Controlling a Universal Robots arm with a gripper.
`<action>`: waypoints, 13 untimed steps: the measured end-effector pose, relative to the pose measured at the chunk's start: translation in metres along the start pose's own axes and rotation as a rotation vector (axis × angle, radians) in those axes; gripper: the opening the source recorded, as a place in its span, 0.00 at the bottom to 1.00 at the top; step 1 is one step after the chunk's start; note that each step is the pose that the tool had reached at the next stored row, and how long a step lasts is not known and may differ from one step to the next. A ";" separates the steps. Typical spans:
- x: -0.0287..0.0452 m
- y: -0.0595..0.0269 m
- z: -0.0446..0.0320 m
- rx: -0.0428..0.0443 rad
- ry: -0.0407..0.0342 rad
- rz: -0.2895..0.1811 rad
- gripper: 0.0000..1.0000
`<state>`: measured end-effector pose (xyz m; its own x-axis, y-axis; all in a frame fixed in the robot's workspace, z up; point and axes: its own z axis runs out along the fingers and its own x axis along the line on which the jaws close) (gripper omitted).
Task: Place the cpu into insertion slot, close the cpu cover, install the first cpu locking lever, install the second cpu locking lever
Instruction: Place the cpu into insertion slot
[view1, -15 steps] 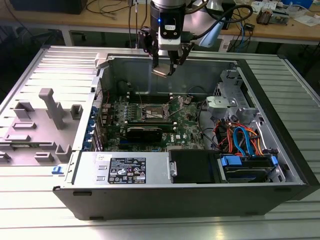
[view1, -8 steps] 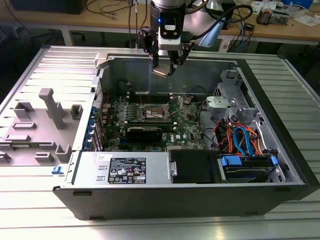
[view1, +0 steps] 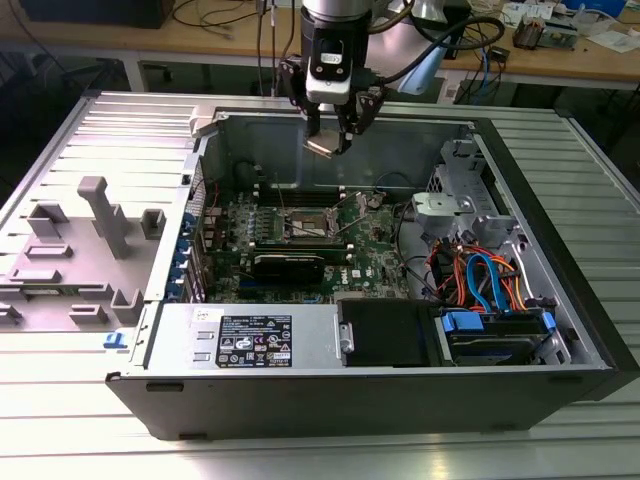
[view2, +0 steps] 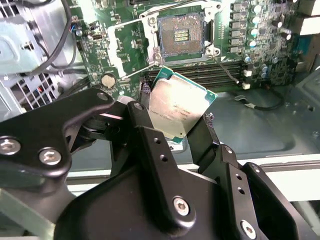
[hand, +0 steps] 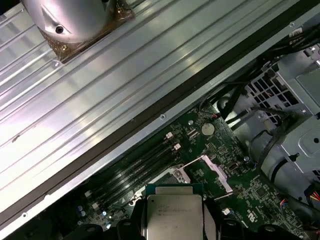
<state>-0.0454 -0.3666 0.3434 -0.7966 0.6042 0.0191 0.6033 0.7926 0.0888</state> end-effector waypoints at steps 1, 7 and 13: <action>0.0000 0.0000 0.0003 -0.0001 -0.0009 0.010 0.54; -0.0013 0.0009 0.0008 0.0044 -0.0063 0.027 0.54; -0.0016 0.0009 0.0027 0.0032 -0.0137 0.113 0.54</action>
<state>-0.0435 -0.3666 0.3408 -0.7232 0.6905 0.0152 0.6891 0.7199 0.0837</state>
